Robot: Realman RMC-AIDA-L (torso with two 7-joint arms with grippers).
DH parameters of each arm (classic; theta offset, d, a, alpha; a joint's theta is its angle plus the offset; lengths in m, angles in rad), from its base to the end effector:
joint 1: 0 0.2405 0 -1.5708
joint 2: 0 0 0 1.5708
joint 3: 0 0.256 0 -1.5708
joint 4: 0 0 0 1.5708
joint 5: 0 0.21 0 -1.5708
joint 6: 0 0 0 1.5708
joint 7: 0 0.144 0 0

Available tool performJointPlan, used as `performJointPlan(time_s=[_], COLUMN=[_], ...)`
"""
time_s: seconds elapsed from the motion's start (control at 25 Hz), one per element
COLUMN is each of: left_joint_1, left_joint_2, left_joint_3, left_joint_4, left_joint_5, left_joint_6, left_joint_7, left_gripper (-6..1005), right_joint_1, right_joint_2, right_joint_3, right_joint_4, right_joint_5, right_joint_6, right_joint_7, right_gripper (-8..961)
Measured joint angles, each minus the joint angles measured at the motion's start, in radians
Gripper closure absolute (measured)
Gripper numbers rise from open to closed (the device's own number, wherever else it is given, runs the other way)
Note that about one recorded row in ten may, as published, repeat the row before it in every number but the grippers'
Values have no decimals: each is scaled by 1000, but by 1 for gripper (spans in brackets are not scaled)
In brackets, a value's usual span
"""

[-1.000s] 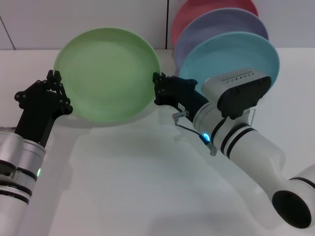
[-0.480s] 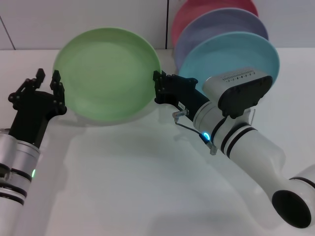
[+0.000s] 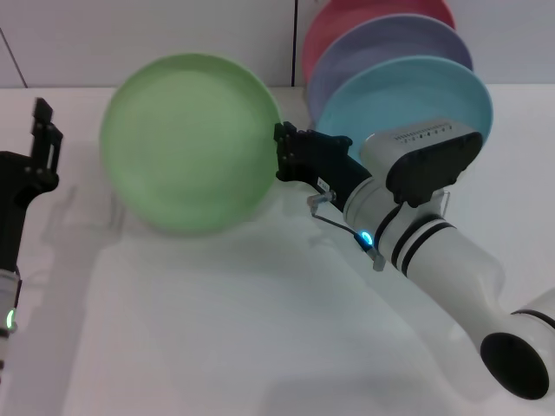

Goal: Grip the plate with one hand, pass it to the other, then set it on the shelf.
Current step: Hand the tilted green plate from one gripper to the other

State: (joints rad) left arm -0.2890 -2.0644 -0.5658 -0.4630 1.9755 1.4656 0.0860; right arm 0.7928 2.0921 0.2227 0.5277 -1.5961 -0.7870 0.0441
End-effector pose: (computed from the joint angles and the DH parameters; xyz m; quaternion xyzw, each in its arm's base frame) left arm -0.2843 0.2849 -0.0144 -0.6192 -0.1711 -0.4048 0.6507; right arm 0.1766 0.3710 -0.1355 -0.8021 0.3087 0.3148 0.4028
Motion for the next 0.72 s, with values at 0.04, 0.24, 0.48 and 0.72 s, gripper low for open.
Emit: performJointPlan(time_s=[0.04,0.24,0.48,0.72], left_joint_1=[10,18,19,13], left_joint_2=[2,2,1,-2], left_joint_3=[0,-7,-37,-70], left_joint_4=[-3,-2,16,47], left_joint_5=[21,44,40,38], left_joint_6=[23,45,40,31], left_joint_7=[-27,-65,-94,-120], left_gripper=[475,381,381,380], right_joint_1=[1,3,4,6], right_joint_2=[0,0,0,0], right_joint_3=[0,1,1,-2], right_joint_4=[0,0,4,11], right_joint_5=[0,-3,-6,-14], right_joint_6=[1,-1,-3,-5], right_joint_7=[0,0,0,-20], right_gripper=[933,933,932,932])
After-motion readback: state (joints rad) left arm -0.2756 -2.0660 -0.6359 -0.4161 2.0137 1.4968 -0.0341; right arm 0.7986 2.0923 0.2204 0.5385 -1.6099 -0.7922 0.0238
